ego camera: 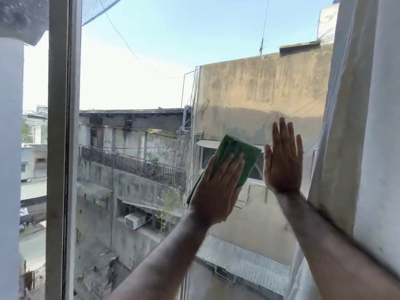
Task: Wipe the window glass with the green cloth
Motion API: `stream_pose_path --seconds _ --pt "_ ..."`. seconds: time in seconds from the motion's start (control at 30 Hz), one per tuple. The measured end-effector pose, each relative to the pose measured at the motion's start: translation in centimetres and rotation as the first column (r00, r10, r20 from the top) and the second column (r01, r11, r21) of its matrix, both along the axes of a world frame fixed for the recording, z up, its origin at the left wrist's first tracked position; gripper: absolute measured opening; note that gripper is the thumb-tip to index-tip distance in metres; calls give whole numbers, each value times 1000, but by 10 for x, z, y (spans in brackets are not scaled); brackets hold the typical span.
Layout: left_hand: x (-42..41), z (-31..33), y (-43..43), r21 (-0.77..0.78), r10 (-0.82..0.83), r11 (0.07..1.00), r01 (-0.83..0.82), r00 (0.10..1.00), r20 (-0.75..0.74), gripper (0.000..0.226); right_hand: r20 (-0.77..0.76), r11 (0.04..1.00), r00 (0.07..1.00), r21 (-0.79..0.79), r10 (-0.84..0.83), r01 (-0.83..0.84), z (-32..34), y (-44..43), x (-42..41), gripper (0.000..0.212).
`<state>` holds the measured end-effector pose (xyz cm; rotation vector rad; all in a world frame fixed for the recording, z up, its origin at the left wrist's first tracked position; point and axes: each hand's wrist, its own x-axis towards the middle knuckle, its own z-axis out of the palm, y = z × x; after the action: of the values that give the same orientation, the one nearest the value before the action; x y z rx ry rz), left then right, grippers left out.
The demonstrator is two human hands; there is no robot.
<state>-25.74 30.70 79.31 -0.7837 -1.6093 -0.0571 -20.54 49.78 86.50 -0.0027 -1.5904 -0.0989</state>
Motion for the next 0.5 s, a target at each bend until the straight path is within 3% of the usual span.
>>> stream_pose_path --seconds 0.1,0.27,0.37,0.5 --pt "-10 -35 -45 29 6 1000 -7 999 38 68 -6 1000 1000 5 8 -8 -1 -1 -1 57" --pt "-22 -35 -137 291 54 951 -105 983 178 63 -2 1000 1000 -14 17 -17 -2 -3 -1 57" --pt "-29 19 -177 534 75 821 -202 965 250 64 17 1000 1000 -22 3 -2 -1 -5 1 58" --pt "-34 117 -178 797 4 552 -247 956 294 65 15 1000 1000 -27 7 -6 -2 -10 2 58"
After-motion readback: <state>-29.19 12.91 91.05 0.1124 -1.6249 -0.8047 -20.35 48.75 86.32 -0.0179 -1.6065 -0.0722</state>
